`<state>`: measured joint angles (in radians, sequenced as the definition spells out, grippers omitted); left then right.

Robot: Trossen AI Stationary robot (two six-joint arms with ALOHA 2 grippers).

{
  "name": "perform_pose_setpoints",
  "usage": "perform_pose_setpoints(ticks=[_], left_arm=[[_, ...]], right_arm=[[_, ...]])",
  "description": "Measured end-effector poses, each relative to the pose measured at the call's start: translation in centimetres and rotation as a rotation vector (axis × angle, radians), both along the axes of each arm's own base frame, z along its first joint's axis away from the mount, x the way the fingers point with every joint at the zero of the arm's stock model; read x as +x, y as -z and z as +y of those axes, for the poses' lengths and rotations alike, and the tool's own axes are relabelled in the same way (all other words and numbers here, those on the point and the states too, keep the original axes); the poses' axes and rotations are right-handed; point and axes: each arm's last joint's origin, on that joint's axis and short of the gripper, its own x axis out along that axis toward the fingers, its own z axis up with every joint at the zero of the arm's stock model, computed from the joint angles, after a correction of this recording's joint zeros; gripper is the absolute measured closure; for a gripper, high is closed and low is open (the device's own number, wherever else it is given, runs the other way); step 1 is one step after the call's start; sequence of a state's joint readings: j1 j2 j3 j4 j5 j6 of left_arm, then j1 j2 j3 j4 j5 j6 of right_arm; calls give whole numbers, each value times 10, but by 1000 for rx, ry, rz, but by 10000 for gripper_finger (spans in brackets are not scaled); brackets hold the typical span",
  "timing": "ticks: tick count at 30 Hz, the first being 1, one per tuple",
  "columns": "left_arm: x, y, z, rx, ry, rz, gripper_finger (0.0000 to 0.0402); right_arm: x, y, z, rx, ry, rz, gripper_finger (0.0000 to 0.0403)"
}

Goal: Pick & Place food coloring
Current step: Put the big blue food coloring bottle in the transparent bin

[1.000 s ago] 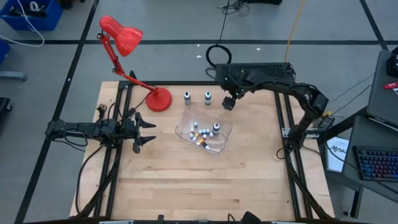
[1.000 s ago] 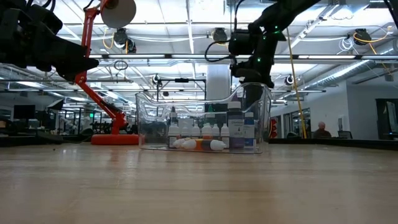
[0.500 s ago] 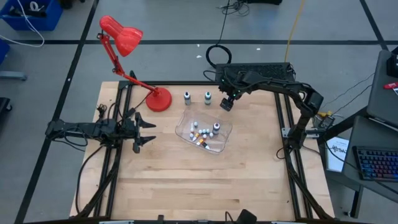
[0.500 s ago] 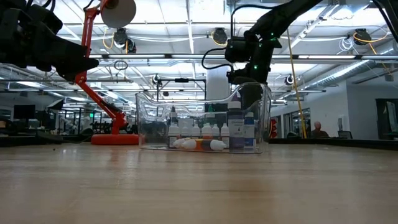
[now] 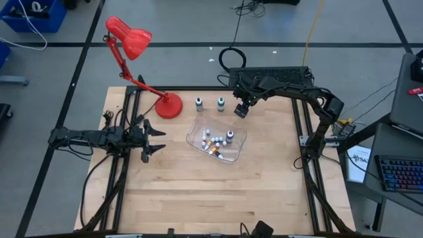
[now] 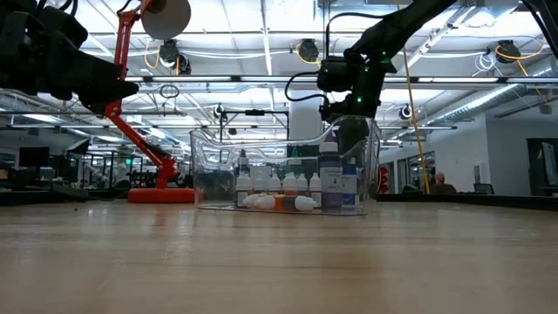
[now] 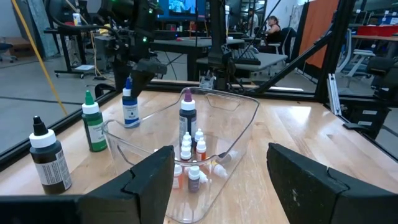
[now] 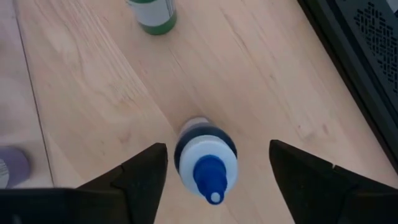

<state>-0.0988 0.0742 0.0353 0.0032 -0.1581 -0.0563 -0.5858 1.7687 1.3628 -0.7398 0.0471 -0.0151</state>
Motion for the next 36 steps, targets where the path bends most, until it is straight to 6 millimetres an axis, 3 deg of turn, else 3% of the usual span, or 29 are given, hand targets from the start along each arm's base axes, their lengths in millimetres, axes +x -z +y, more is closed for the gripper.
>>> perform_pose_setpoints(ticks=[9,15,20,24,29,32,36], left_arm=[[0,0,0,0,0,0,149],[0,0,0,0,0,0,149],[0,0,0,0,0,0,149],[0,0,0,0,0,0,149],[0,0,0,0,0,1,149],[0,0,0,0,0,0,149],[0,0,0,0,0,0,149]], right_arm=[[0,0,0,-5,3,-5,181],[1,0,-1,-12,-12,-4,299],[0,-14,12,-39,-78,-13,300],[-2,-46,41,-79,-152,-80,300],[-12,-96,97,-152,-242,-236,300],[-15,-113,130,-154,-302,-295,300],[-9,-127,159,-156,-334,-182,300]])
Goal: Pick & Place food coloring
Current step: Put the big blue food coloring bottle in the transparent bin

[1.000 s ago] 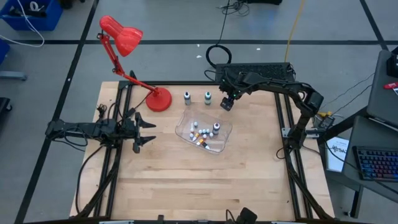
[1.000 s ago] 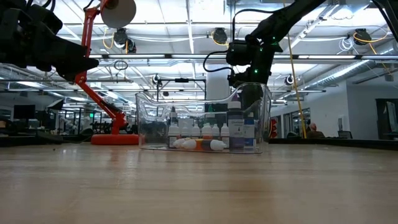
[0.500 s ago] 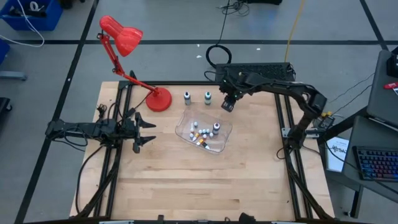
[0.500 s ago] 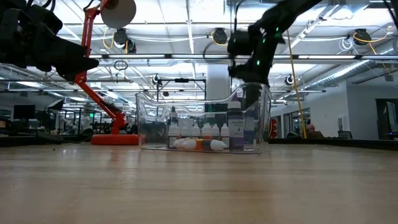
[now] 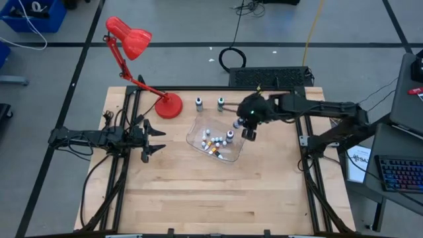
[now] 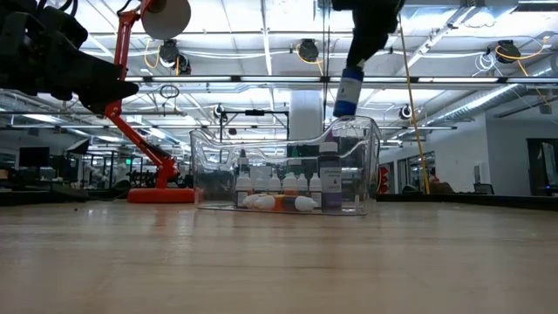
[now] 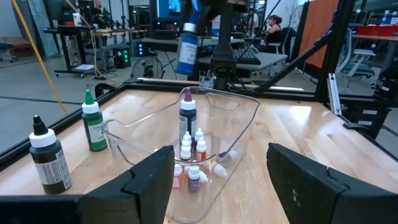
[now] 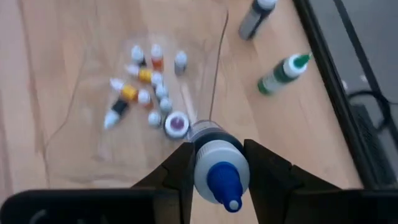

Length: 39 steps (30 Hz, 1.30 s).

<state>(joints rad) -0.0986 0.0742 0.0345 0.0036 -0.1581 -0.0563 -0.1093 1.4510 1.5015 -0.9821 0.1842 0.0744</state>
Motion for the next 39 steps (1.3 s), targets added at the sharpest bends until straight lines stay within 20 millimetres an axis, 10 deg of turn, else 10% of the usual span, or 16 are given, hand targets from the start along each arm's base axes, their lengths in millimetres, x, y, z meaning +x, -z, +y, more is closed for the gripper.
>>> perform_pose_setpoints(ticks=[22,39], left_arm=[[0,0,0,0,0,0,149],[0,0,0,0,0,0,149]], right_arm=[[75,72,12,181,-101,349,300],[74,121,11,205,-115,338,300]])
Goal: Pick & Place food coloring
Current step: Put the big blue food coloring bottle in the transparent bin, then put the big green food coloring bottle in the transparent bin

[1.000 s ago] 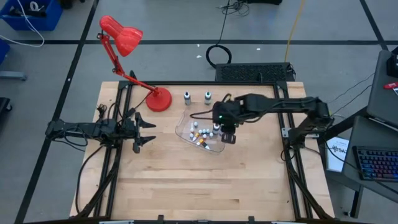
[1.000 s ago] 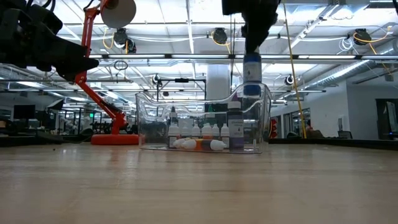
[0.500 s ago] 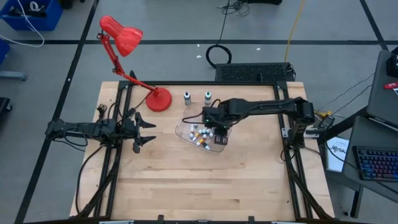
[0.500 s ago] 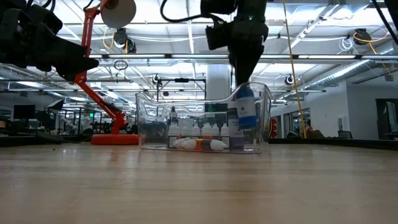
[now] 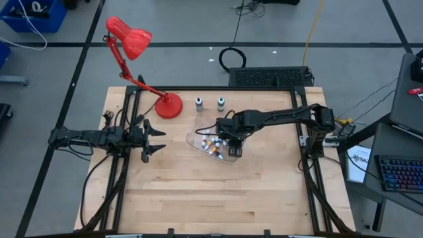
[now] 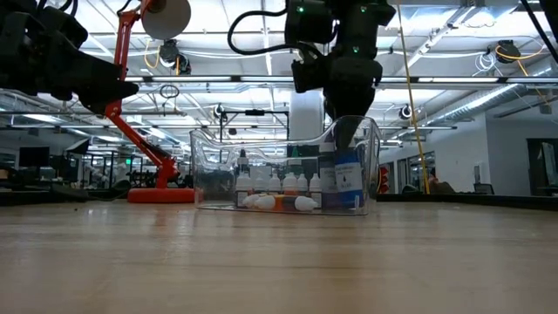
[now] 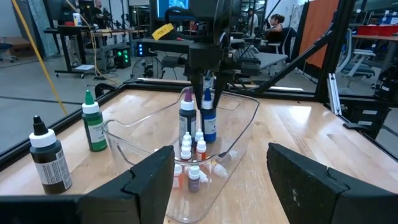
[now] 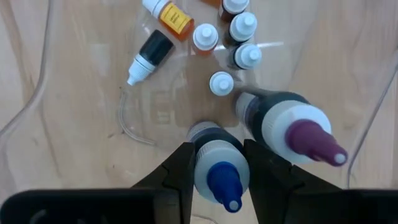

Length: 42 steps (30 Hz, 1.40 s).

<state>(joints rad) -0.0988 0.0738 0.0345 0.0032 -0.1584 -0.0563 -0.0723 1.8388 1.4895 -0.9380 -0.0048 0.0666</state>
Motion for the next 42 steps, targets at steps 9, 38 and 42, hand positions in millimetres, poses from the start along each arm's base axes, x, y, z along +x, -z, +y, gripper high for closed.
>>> perform_pose_setpoints(ticks=[9,38,42], left_arm=[[0,0,0,0,0,0,149],[0,0,0,0,0,1,149],[0,0,0,0,0,0,149]], right_arm=[[-7,-9,3,8,39,-16,224],[0,-104,-163,-181,198,-417,129],[7,-77,-176,-124,181,-296,132]])
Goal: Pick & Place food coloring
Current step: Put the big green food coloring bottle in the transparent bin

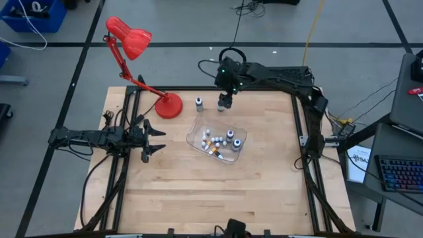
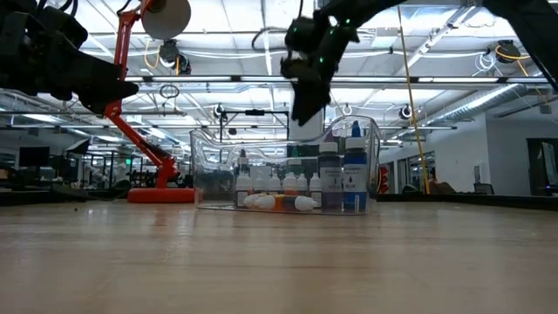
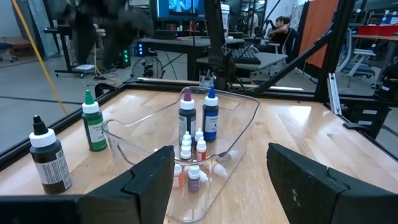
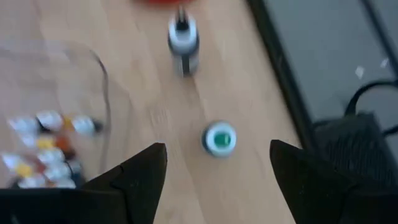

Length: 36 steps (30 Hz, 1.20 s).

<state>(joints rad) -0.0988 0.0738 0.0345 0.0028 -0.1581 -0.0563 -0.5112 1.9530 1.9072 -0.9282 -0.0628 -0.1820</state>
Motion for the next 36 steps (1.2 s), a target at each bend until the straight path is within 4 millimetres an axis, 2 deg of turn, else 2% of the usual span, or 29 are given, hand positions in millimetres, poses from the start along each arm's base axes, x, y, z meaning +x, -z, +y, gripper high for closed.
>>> perform_pose_setpoints(ticks=[4,12,27,36], left_arm=[[0,0,0,0,0,0,149],[0,0,0,0,0,0,149],[0,0,0,0,0,0,149],[0,0,0,0,0,0,149]], right_arm=[[6,27,-4,33,-16,96,132],[15,57,-11,32,-16,94,133],[8,80,-29,39,19,44,135],[9,79,-30,49,13,19,138]])
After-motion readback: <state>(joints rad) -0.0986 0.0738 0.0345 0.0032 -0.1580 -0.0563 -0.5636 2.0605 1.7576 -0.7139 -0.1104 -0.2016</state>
